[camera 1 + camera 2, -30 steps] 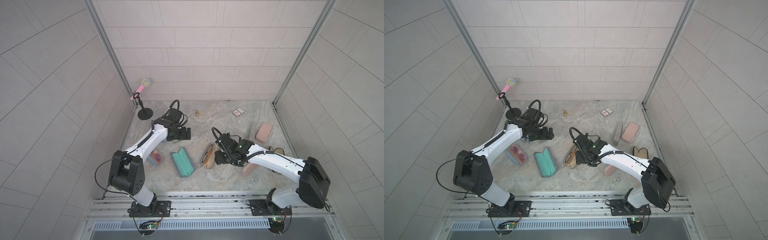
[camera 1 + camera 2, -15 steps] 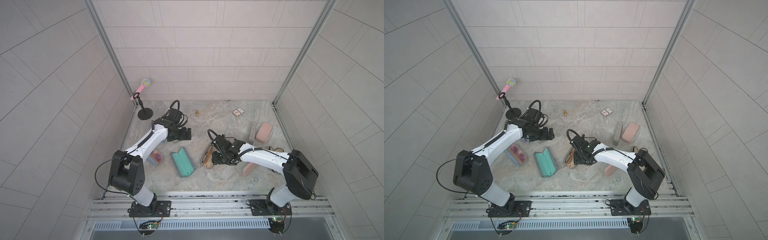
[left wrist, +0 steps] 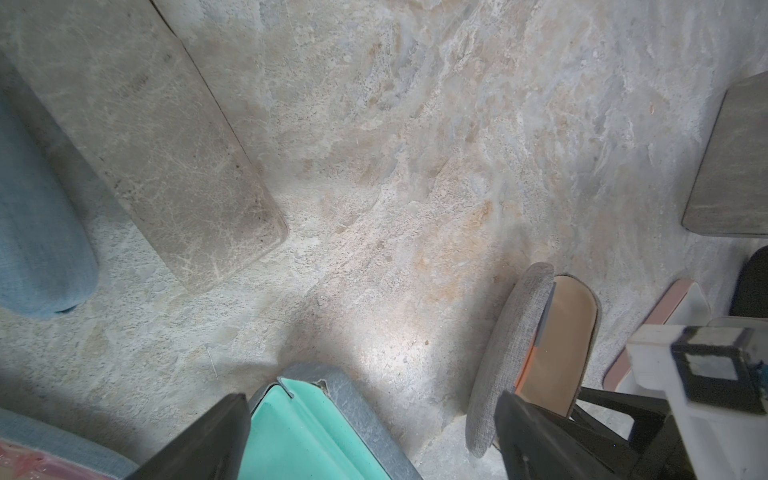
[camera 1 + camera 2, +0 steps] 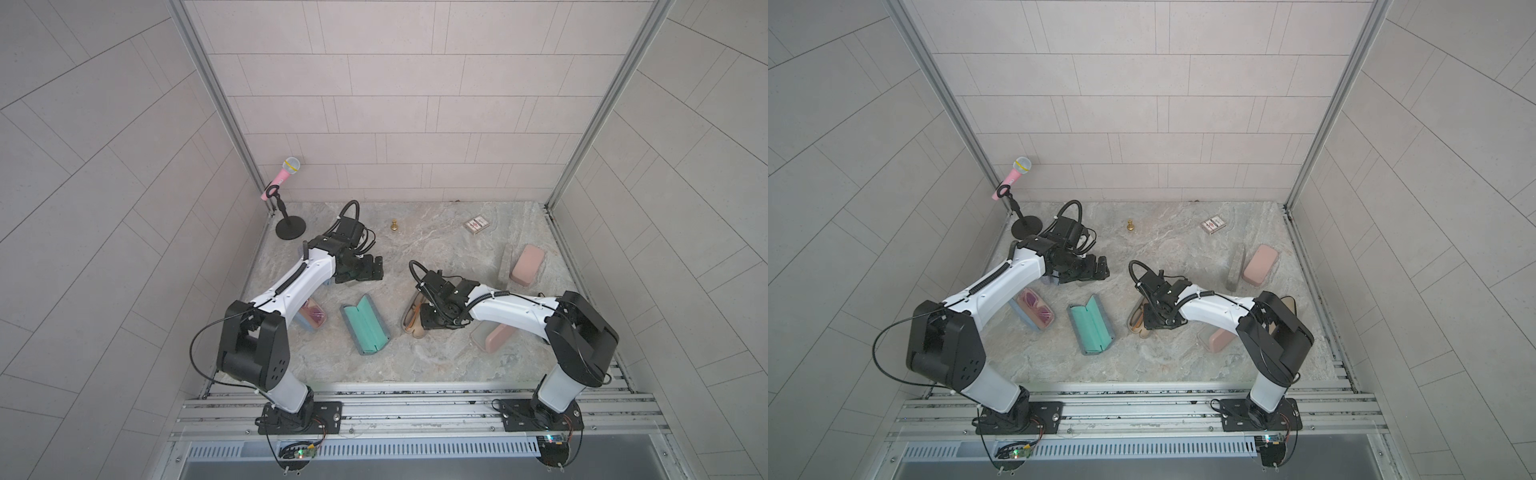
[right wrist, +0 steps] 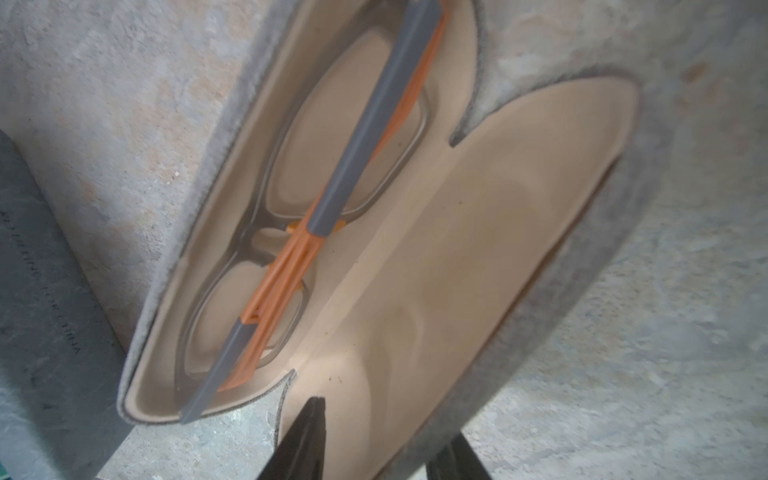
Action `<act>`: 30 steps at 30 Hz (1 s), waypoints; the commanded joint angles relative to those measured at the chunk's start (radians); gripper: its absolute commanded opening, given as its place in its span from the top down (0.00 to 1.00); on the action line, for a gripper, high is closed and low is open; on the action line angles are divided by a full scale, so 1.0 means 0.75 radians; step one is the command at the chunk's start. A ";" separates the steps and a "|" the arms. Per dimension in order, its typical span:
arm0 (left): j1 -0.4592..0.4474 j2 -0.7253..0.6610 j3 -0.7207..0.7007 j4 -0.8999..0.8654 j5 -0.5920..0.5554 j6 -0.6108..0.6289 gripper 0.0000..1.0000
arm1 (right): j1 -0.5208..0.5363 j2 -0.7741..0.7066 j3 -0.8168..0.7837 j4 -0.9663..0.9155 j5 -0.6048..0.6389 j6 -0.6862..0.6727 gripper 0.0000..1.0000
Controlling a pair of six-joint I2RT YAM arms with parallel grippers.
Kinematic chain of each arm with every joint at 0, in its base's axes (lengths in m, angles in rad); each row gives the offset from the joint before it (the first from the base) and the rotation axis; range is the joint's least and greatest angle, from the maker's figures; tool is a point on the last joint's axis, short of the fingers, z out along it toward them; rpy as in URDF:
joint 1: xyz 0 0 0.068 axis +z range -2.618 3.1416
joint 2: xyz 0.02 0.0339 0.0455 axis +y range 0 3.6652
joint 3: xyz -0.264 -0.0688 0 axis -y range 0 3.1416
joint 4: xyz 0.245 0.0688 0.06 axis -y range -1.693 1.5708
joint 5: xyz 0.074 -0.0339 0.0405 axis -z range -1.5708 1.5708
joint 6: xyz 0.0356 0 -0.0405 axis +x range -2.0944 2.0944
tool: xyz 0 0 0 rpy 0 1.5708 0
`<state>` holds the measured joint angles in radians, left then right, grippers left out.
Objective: Close the glasses case
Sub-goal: Move the glasses case to the center of the board.
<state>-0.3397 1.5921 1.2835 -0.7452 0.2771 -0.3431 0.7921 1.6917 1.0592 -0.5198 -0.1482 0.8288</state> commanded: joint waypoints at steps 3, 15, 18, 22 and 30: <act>0.005 -0.002 -0.006 -0.008 0.014 0.008 0.00 | 0.006 0.034 0.063 -0.012 0.012 0.008 0.64; 0.004 0.020 -0.001 -0.011 0.042 0.009 0.00 | -0.024 0.111 0.187 -0.066 0.007 -0.016 0.76; 0.005 0.027 0.001 -0.014 0.050 0.012 0.00 | -0.036 0.125 0.226 -0.085 0.006 -0.027 0.77; 0.005 0.032 0.004 -0.016 0.055 0.012 0.00 | -0.061 0.145 0.279 -0.116 -0.005 -0.046 0.78; 0.003 0.039 0.004 -0.018 0.058 0.015 0.00 | -0.123 0.188 0.369 -0.161 -0.030 -0.085 0.79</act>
<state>-0.3397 1.6104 1.2835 -0.7460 0.3161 -0.3428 0.7147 1.8183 1.3056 -0.6064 -0.1680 0.7822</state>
